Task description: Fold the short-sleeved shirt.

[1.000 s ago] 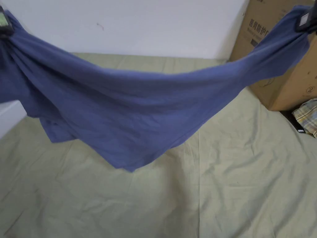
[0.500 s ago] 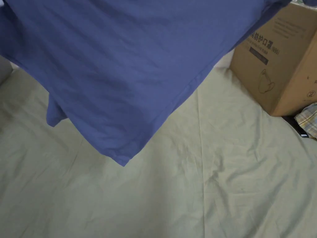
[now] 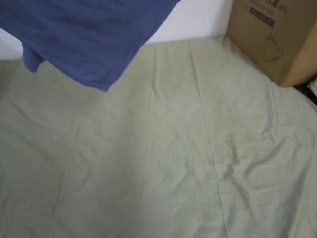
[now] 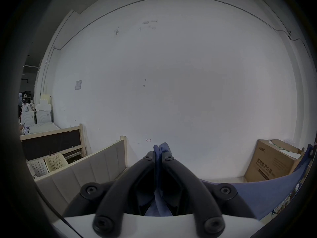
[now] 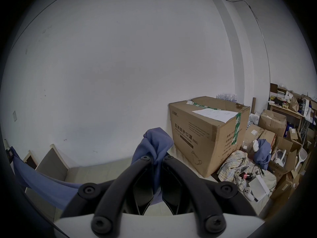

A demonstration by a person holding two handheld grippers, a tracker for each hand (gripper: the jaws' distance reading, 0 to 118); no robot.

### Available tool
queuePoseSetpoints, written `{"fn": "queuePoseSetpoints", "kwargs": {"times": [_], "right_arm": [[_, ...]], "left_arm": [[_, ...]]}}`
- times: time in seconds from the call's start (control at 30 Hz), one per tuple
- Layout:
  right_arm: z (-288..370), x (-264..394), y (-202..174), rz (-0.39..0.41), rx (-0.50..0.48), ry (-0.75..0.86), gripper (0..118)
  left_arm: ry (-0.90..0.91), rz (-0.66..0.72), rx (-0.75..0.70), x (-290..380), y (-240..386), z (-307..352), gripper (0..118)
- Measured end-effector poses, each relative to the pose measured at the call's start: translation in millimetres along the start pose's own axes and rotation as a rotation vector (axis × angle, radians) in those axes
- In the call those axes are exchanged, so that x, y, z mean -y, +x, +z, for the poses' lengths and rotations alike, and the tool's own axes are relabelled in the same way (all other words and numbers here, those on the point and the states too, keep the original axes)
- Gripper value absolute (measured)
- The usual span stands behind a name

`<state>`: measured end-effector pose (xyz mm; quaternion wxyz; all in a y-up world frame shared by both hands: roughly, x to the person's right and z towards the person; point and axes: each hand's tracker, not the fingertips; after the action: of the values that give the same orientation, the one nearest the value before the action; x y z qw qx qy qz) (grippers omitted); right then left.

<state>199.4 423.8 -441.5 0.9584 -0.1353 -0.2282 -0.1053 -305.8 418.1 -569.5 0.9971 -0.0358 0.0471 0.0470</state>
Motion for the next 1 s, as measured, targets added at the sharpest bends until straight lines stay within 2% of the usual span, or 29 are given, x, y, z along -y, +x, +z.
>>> {"fn": "queuePoseSetpoints", "kwargs": {"times": [0.17,0.27,0.4,0.5,0.7,0.83,0.9,1.0], "right_arm": [[-69.1,46.4,-9.2,-0.024,0.002,-0.042,4],[-106.7,92.7,-7.9,0.025,0.017,-0.12,4],[-136.4,164.0,5.7,0.046,0.054,-0.192,4],[-142.8,217.4,26.3,0.04,0.037,-0.307,4],[-110.5,320.9,88.2,0.017,0.012,-0.46,4],[-64.5,380.1,122.4,0.045,-0.016,-0.539,4],[-42.2,405.5,138.4,0.051,-0.02,-0.559,4],[-2.6,442.8,158.3,0.007,-0.026,-0.602,4]], "left_arm": [[-0.087,-0.022,-0.019,59.3,4.4,-53.0,2],[-0.174,-0.051,-0.035,114.4,2.9,-72.7,2],[-0.304,-0.022,-0.016,188.6,-12.2,-82.7,2],[-0.389,-0.018,0.008,242.7,-27.7,-69.3,2],[-0.502,-0.013,0.049,334.3,-69.4,10.8,2],[-0.625,0.006,0.059,378.9,-88.7,106.3,2],[-0.695,-0.009,0.049,408.1,-113.1,123.4,2],[-0.781,0.028,0.014,444.6,-135.9,165.8,2]]}}
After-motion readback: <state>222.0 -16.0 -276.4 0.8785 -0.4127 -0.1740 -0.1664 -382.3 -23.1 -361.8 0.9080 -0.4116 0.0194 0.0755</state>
